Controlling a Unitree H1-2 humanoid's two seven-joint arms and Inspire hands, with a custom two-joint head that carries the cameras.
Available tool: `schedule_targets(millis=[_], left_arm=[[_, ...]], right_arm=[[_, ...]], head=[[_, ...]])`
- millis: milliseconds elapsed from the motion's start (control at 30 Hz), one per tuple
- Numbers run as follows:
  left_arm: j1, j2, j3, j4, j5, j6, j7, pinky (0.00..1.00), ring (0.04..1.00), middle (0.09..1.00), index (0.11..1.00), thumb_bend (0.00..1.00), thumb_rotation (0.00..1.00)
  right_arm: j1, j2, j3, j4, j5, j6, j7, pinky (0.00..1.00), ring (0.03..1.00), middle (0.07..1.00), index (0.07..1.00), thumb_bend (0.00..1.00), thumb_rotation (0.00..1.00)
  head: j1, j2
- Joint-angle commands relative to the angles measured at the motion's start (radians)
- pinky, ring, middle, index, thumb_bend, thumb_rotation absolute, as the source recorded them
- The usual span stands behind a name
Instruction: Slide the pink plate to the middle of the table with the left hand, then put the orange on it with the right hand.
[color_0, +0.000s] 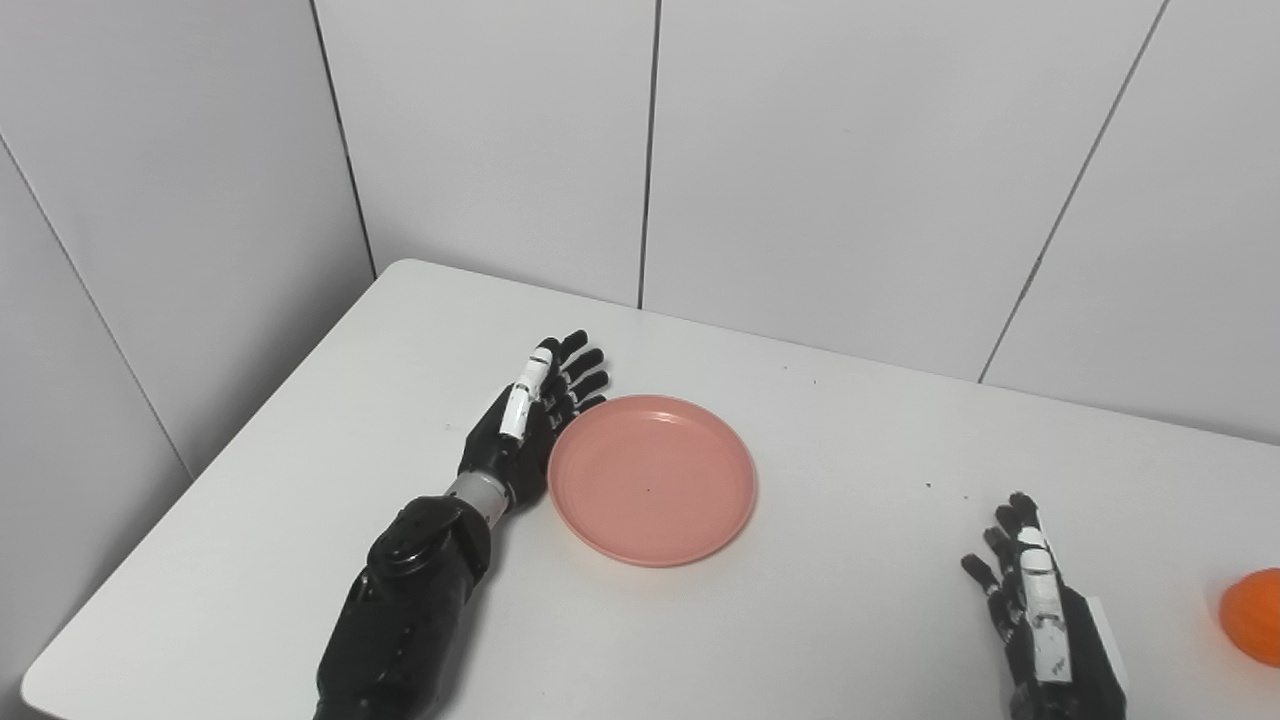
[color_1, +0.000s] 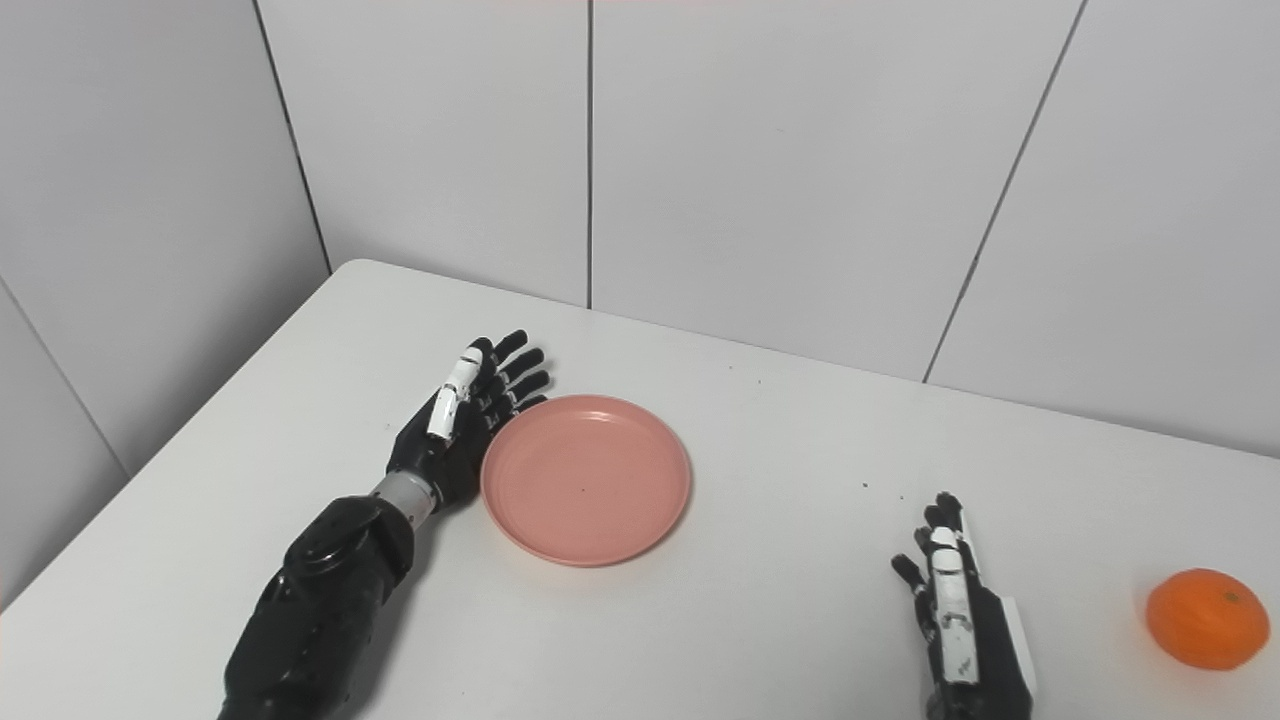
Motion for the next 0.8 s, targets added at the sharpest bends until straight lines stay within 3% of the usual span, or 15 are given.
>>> schedule_targets(millis=[0, 200, 767], left_arm=[[-0.025, -0.009, -0.013, 0.001, 0.011, 0.020, -0.009, 0.92, 0.931, 0.943, 0.928, 0.35, 1.00], [-0.029, -0.035, -0.039, -0.005, 0.031, 0.045, 0.013, 0.90, 0.924, 0.932, 0.924, 0.33, 1.00], [-0.016, -0.089, -0.089, -0.019, 0.043, 0.065, -0.012, 0.92, 0.927, 0.935, 0.924, 0.35, 1.00]], right_arm=[[-0.010, 0.008, 0.002, -0.027, -0.005, 0.020, -0.007, 1.00, 1.000, 1.000, 1.000, 0.23, 1.00], [-0.015, 0.023, 0.002, -0.033, -0.011, 0.033, -0.021, 1.00, 1.000, 1.000, 1.000, 0.22, 1.00], [-0.025, 0.053, 0.008, -0.065, -0.027, 0.084, -0.045, 1.00, 1.000, 1.000, 1.000, 0.21, 1.00]], head=[[-0.004, 0.004], [-0.018, 0.014], [-0.069, 0.047]])
